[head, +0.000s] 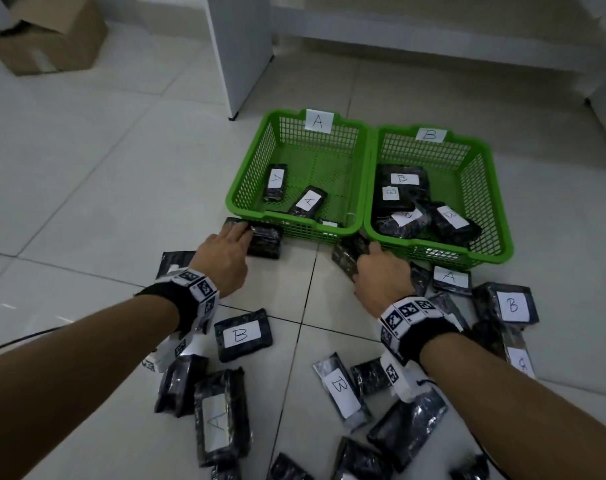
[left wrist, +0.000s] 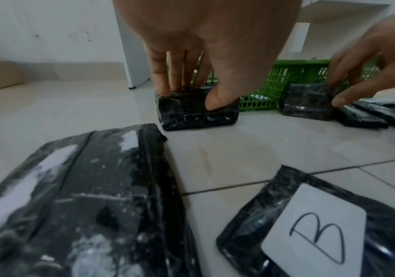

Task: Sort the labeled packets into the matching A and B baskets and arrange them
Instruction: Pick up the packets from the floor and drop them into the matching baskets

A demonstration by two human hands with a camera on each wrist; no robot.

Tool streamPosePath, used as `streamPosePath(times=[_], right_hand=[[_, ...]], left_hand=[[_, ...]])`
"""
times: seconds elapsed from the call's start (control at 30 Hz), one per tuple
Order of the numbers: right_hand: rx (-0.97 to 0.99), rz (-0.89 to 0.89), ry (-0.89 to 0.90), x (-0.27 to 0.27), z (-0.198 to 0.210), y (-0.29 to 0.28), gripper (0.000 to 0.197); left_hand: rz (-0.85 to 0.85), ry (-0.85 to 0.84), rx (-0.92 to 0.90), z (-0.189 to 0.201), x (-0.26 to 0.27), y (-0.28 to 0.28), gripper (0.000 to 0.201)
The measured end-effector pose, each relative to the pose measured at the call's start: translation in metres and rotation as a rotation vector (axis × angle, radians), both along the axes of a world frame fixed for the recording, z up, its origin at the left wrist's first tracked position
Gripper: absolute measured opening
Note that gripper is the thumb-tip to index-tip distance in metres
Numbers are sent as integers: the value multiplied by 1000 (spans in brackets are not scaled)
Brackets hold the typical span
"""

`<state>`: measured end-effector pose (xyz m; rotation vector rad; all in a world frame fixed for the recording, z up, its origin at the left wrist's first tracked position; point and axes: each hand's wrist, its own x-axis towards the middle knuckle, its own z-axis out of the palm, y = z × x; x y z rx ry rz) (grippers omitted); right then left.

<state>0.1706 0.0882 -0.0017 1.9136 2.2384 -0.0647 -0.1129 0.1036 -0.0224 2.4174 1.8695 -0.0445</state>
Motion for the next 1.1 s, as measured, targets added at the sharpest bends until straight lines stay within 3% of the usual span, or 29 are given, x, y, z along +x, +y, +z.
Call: streamPosePath(times=[0.1,0.2,0.27,0.37,0.43,0.5,0.57,0.73,0.77,0.83,0.9,1.03,1.1], right_hand=[[76,-12,122,2,-6,-5,23],[150,-72,425,3,-14,-13,23],[63,-252,768,-1,-11,-15,15],[-285,-708,1530,-9,6,-16,17],[-418,-810,1786,-8,13,-17,24],[-433,-833,1865,-4,16,-15,29],[-422,-887,1899,-1,19,-10,32],[-570,-746,1984,3,32,1,61],[-579,-697,1994,3,36,1,56],[-551,-641,2000,2,45,2,36],[-499,-634,1991,0,49,4,29],[-323,-639,1956,-6,53,15,64],[-219,-636,1909,-7,57,25,47]], left_hand=[[40,101,47,-10,1,6,74],[51,151,108,-9,2,12,70],[54,165,106,-8,2,13,68],[41,105,96,-6,2,7,62],[64,33,109,-6,1,4,54],[103,-82,113,-1,-2,0,47],[148,-321,56,10,-5,-6,48],[571,-1368,-295,45,-4,-9,42],[606,-1515,-400,55,-1,-9,45],[575,-1635,-549,73,3,-10,56],[519,-1681,-585,82,6,-7,52],[537,-1797,-572,88,8,6,42],[533,-1920,-579,91,8,12,48]])
